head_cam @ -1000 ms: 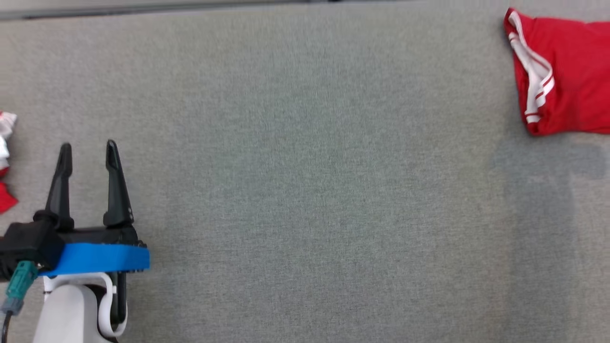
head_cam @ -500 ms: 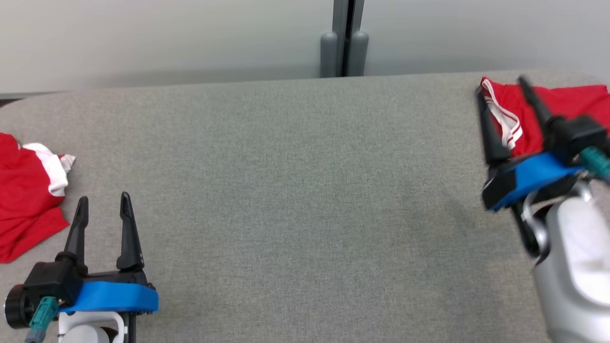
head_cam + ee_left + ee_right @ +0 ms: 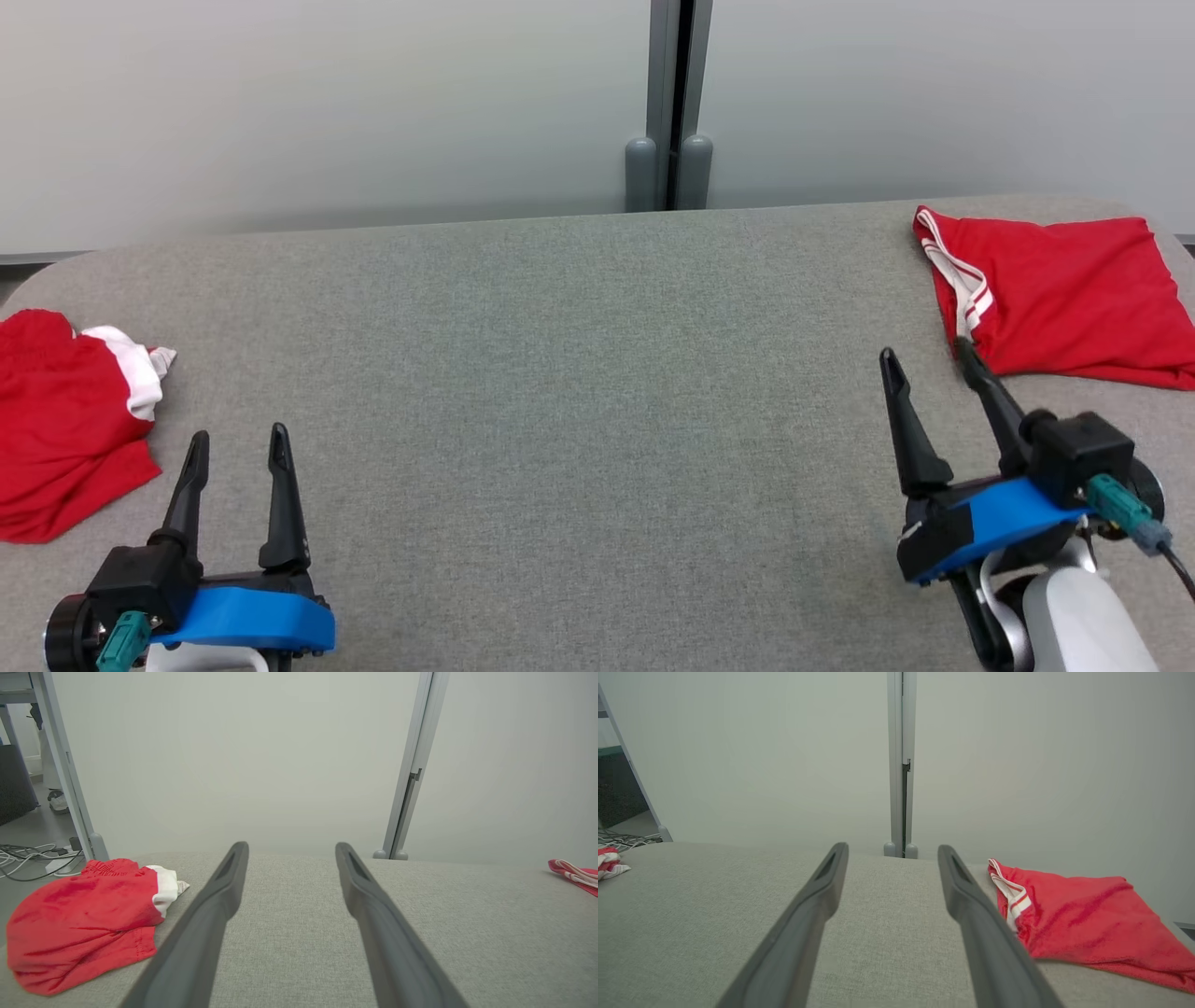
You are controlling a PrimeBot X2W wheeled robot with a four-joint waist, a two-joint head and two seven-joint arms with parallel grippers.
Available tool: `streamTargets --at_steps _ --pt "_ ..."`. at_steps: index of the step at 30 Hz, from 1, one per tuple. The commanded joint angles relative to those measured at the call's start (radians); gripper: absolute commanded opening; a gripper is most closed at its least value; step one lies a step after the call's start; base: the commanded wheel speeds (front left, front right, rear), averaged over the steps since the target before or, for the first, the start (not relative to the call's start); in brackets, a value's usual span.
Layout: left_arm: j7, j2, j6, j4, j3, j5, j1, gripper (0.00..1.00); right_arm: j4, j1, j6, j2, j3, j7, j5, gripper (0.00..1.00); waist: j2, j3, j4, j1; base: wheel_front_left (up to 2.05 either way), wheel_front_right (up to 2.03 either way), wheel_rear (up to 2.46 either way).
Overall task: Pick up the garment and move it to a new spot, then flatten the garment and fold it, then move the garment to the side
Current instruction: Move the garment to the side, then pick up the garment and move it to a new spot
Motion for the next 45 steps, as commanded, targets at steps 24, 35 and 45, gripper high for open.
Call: streamTargets --at_steps 24,35,45 --pt "0.027 0.013 0.015 0.011 -0.028 -0.016 0.027 1.0 -0.074 0.176 0.0 0.03 -0.037 0.004 0.033 1.0 0.0 -0.023 0.018 0.0002 0.0 0.0 0.0" --pt "0.023 0.017 0.022 0.017 -0.036 -0.023 0.026 1.0 -0.061 0.172 0.0 0.03 -0.049 0.003 0.034 1.0 0.0 -0.029 0.023 0.0002 0.0 0.0 0.0" --pt "0.027 0.03 0.03 0.005 -0.036 -0.03 0.009 1.0 -0.063 0.155 0.0 0.03 -0.04 0.003 0.031 1.0 0.0 -0.017 0.074 0.0002 0.0 0.0 0.0"
